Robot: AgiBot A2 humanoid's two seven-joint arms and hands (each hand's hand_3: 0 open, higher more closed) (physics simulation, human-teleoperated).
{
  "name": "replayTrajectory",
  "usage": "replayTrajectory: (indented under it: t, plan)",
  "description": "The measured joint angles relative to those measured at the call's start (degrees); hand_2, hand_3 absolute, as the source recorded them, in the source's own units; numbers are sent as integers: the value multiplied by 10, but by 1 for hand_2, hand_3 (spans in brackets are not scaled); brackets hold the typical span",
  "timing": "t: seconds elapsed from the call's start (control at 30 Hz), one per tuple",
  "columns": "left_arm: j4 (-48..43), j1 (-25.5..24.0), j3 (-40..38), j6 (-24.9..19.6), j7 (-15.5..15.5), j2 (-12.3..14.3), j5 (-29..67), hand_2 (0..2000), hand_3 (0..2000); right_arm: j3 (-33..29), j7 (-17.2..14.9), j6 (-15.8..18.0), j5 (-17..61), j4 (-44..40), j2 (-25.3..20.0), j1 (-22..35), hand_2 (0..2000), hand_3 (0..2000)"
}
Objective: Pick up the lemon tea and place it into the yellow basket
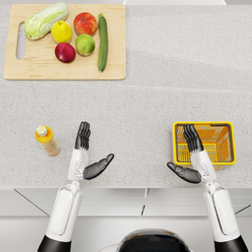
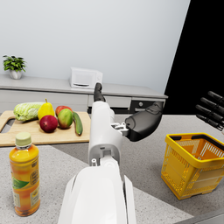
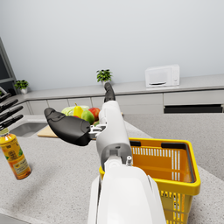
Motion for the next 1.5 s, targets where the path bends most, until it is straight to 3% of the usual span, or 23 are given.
replayTrajectory:
  t: [0.37, 0.43, 0.53, 0.8, 1.0, 1.27, 1.5]
  plan:
    - [0, 0, 0, 0, 0, 0, 0, 0, 0, 0, 0, 0, 0, 0, 0, 0, 0, 0]
    - [3, -1, 6, -28, -28, 3, 0, 0, 0, 5, 16, -16, 0, -3, -1, -1, 0, 0]
    - [3, 14, -16, -47, -47, 15, 0, 0, 0, -3, 43, -42, 0, 5, -17, 17, 0, 0]
    - [46, 65, -126, -57, -57, 31, 197, 0, 0, -108, 57, -56, 197, -14, -38, 66, 0, 0]
    - [80, 62, -219, -58, -58, 35, 237, 0, 0, -162, 58, -57, 237, -21, -43, 59, 0, 0]
    - [209, 49, -256, -58, -58, 44, 243, 0, 0, -161, 58, -57, 243, -16, -50, 44, 0, 0]
    - [393, 94, -228, -58, -58, 45, 243, 0, 0, -150, 58, -57, 243, -8, -56, 46, 0, 0]
